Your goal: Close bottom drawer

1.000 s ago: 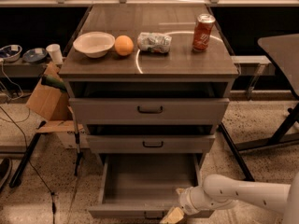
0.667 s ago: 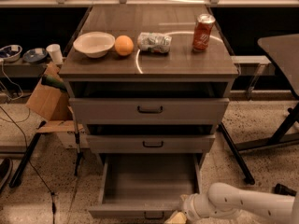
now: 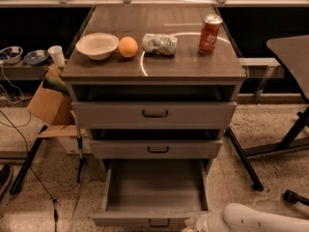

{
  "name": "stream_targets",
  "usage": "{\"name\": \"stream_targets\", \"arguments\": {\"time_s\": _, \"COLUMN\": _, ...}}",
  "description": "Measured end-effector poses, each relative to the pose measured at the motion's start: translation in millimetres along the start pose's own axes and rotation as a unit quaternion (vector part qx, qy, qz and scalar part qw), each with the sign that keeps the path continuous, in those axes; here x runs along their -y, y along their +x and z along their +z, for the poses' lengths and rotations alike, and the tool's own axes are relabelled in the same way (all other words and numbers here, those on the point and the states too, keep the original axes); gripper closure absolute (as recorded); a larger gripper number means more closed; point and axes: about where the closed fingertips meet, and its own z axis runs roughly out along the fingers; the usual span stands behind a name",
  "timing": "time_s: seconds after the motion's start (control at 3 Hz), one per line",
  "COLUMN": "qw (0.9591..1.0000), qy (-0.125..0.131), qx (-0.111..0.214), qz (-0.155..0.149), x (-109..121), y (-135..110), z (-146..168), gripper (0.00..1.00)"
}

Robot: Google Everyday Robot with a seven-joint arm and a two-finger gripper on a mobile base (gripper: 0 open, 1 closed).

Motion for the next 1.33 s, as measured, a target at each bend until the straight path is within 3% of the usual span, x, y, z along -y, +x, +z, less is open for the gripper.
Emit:
{"name": "stream_targets", "arguments": {"time_s": 0.67, "qw": 0.9989, "qy": -0.032, "qx": -0.018, "qz": 0.029, "x": 13.4, "y": 18.4, "z": 34.3, "gripper": 0.85}}
{"name": "stream_targets", "arguments": {"time_s": 1.0, "qw": 0.9978, "qy": -0.041, "qx": -0.03, "qz": 0.042, "x": 29.1, "y": 16.9, "z": 60.6, "gripper": 1.0}}
{"name": "stream_targets", "arguments": {"time_s": 1.33, "qw": 0.9964, "qy": -0.049, "qx": -0.04, "qz": 0.057, "x": 42.2, "y": 14.3, "z": 83.5, "gripper": 1.0}}
